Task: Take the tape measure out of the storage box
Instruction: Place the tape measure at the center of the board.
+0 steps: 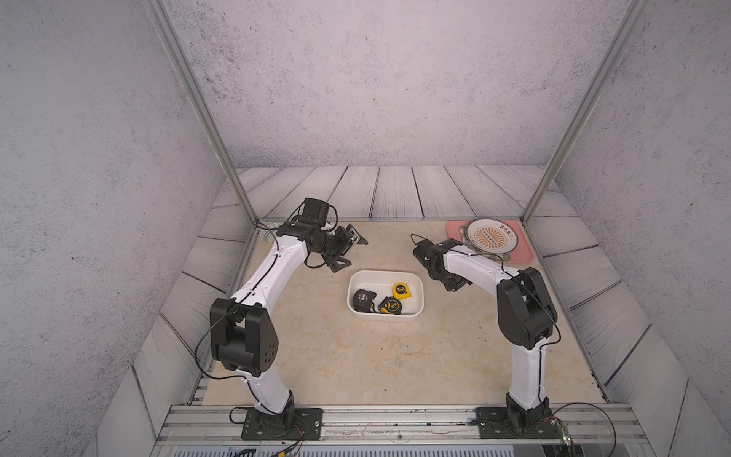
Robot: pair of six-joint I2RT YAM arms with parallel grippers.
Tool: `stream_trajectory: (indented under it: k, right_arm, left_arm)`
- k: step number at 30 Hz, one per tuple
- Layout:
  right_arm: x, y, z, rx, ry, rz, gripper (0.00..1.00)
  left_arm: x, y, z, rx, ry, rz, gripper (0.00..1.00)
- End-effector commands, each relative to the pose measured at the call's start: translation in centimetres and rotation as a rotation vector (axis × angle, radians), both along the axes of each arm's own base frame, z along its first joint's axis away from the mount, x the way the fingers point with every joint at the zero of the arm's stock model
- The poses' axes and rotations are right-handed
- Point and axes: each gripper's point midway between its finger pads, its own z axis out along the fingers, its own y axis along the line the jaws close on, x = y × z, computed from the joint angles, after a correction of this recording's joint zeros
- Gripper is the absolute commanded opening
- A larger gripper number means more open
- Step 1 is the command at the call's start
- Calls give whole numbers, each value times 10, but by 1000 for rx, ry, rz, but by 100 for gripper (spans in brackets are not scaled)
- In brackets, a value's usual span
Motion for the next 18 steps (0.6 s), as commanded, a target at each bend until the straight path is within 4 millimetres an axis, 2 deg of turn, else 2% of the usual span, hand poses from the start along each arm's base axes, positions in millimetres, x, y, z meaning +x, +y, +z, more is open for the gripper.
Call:
stream_trajectory:
  k: [1,6,9,11,18]
  right_arm:
    - [-5,-22,-6,-88,13,-84,0]
    - [-11,-34,-27,-17,63,-162,0]
    - [-10,-40,-32,-11,81,-194,0]
    - [-8,-41,-34,-12,83,-198,0]
    - [-19,-38,-70,49,170,-237,0]
  left_arm:
    - [-5,9,14,26,-42,-6,89]
    - [-9,12,12,43,-40,-10,89]
    - [-10,13,11,44,-36,-9,89]
    - [-11,13,10,43,-33,-10,89]
    - [-14,15,11,52,-37,-7,89]
